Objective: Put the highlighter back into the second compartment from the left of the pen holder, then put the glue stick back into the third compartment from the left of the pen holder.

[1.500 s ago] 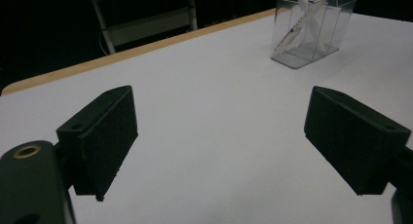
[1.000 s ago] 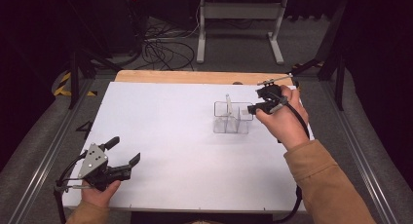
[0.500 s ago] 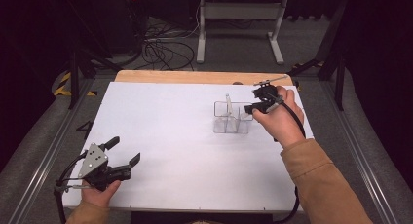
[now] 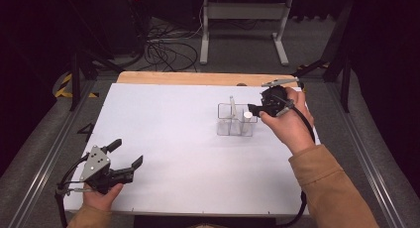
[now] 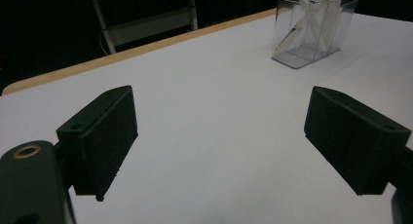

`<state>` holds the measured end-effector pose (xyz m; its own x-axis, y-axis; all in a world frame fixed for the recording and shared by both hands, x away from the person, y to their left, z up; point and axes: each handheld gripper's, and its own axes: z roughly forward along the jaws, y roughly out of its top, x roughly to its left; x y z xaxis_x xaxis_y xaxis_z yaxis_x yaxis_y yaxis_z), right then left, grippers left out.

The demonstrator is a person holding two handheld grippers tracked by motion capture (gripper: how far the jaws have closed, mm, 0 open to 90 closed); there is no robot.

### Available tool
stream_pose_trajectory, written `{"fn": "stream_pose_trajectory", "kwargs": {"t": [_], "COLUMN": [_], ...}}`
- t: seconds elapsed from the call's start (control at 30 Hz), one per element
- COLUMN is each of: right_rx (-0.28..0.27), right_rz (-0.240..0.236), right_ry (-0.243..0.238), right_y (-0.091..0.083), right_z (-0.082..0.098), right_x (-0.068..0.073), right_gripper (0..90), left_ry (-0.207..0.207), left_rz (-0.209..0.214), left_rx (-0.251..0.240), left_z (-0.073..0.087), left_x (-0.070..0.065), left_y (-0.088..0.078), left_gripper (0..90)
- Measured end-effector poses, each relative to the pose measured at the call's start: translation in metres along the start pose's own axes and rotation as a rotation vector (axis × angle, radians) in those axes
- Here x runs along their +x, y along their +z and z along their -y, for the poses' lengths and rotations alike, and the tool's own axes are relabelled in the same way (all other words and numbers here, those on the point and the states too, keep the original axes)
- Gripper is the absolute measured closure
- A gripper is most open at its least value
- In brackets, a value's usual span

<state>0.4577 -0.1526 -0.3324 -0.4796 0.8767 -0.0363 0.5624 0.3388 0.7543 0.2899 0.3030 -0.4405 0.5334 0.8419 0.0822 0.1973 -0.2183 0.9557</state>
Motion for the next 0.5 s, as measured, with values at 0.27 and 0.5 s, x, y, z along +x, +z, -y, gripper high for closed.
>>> {"fn": "stream_pose_trajectory", "kwargs": {"t": [0.27,0.5], "right_rx": [-0.081,-0.155], "right_rz": [-0.047,-0.069], "right_ry": [-0.01,-0.025], "right_y": [-0.011,-0.026], "right_z": [0.006,0.011], "right_x": [0.005,0.008], "right_gripper": [39.2,35.8], "left_ry": [0.0,-0.003], "left_rz": [0.002,0.005], "left_rx": [-0.002,-0.004], "left_z": [0.0,-0.001], "left_x": [0.0,0.0], "left_y": [0.0,0.001], "left_gripper": [13.1,13.1]}}
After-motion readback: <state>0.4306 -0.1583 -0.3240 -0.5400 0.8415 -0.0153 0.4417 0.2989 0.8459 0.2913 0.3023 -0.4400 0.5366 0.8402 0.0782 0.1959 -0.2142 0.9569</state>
